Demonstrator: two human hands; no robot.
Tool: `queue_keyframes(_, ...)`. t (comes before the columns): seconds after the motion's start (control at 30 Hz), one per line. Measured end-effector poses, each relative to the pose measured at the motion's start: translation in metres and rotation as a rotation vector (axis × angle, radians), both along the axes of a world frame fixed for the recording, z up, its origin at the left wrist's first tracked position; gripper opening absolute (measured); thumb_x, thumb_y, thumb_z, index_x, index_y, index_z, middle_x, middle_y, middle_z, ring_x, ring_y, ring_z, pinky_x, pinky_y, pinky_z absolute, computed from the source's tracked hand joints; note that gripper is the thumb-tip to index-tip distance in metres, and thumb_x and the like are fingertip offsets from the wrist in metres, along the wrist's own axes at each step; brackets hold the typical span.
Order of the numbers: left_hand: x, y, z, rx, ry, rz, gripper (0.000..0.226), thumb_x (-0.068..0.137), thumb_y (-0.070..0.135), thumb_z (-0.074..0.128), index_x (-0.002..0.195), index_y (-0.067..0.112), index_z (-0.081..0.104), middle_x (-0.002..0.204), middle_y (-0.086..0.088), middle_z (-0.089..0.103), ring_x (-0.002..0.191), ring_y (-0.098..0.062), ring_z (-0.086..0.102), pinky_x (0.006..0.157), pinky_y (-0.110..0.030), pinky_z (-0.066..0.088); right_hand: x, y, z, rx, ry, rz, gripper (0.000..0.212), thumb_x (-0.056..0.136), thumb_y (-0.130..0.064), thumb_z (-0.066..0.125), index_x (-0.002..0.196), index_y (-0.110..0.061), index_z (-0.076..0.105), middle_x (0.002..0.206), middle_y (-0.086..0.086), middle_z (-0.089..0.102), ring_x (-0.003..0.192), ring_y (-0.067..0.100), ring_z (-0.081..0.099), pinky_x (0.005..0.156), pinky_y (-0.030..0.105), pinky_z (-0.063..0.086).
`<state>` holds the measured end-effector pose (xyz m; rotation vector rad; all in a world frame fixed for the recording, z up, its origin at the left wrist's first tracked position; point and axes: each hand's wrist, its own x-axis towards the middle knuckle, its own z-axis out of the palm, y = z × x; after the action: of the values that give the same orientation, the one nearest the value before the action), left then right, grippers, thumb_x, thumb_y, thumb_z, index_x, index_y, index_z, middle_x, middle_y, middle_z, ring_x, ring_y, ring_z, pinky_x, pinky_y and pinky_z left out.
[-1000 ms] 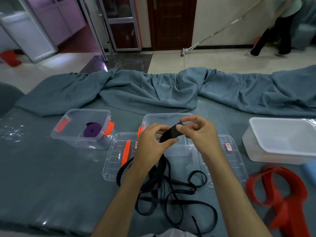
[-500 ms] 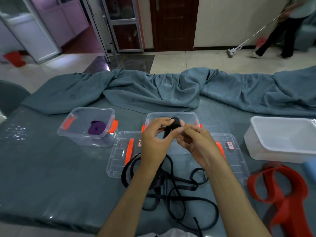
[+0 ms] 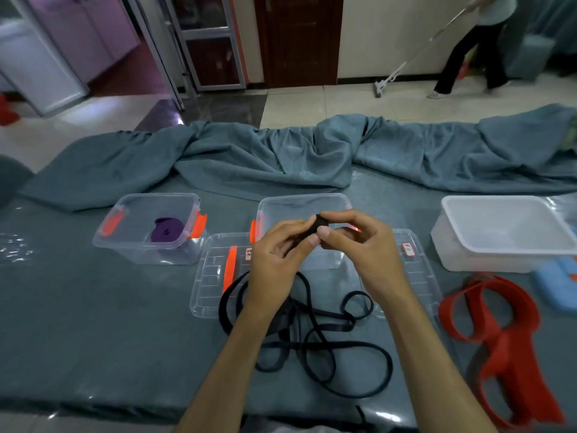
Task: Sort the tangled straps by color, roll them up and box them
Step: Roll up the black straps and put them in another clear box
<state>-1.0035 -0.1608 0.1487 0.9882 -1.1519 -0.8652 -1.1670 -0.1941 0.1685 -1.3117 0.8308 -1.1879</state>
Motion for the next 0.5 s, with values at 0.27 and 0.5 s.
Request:
queue_keyframes(0.27,0.005,0.005,0.011,0.020,-0.106,-0.124,0.033,0.100,0.008,0.069,0.129,0.023,0.073,0.122,-0.005,0.074,0.119,-0.015,0.070,0.102,-0.016,0.049,0.005,0.013,-0.014,0.121,-0.233,-0.050,0.018,0.093,-0.005,0.076,0.104,0.003,0.065,0.095,0.013,0.078,0.095,0.031,0.077,0.085,0.043,0.064)
queue_keyframes(0.5,-0.003,0.007,0.013,-0.053,0.148,0.133,0.011,0.094,0.008,0.078,0.100,0.016,0.073,0.114,-0.008,0.078,0.112,-0.022,0.075,0.093,-0.023,0.057,0.015,0.015,-0.009,0.047,-0.125,-0.073,0.019,0.084,-0.012,0.087,0.095,-0.008,0.073,0.106,0.012,0.079,0.103,0.031,0.077,0.088,0.036,0.062)
